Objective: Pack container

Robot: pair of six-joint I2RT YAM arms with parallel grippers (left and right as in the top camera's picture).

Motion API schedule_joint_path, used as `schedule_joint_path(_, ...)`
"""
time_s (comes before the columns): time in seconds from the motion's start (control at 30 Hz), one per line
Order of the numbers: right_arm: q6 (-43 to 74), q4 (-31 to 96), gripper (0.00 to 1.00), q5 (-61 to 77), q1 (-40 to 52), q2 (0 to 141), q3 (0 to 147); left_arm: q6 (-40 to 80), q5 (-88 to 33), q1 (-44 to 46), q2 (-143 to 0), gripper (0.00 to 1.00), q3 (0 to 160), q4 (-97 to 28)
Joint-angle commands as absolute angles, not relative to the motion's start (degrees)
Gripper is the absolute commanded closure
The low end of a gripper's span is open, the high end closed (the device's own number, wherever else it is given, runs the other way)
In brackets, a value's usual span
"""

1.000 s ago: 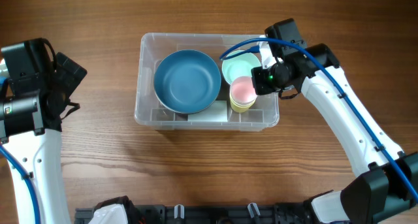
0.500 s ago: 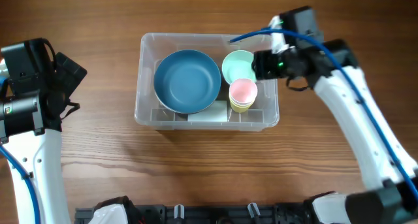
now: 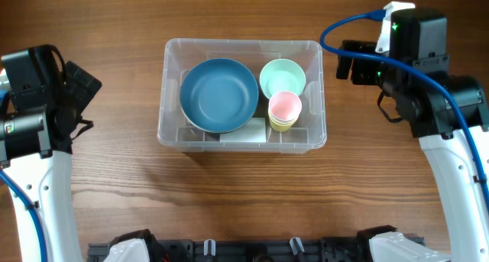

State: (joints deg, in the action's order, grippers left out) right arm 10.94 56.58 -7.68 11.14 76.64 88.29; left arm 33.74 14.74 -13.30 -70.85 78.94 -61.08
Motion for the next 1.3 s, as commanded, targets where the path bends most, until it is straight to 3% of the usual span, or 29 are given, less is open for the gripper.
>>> schedule_joint_path(0.0, 12.0, 56.6, 0.00, -9.6, 11.1, 77.1, 88.9, 33.8, 14.8, -13.7, -70.6, 0.00, 79.8, -61.0)
schedule_joint_path(0.73, 12.0, 56.6, 0.00, -9.6, 11.1, 74.0, 88.8, 33.8, 14.8, -13.7, -70.6, 0.00, 79.8, -61.0)
schedule_joint_path(1.03, 7.7, 53.9, 0.00, -10.5, 11.1, 50.6, 86.7, 33.8, 14.8, -13.7, -70.6, 0.00, 79.8, -61.0)
schedule_joint_path(1.27, 7.6, 50.6, 0.00, -9.2, 11.1, 26.3, 75.2, 33.8, 14.8, -13.7, -70.6, 0.00, 79.8, -61.0)
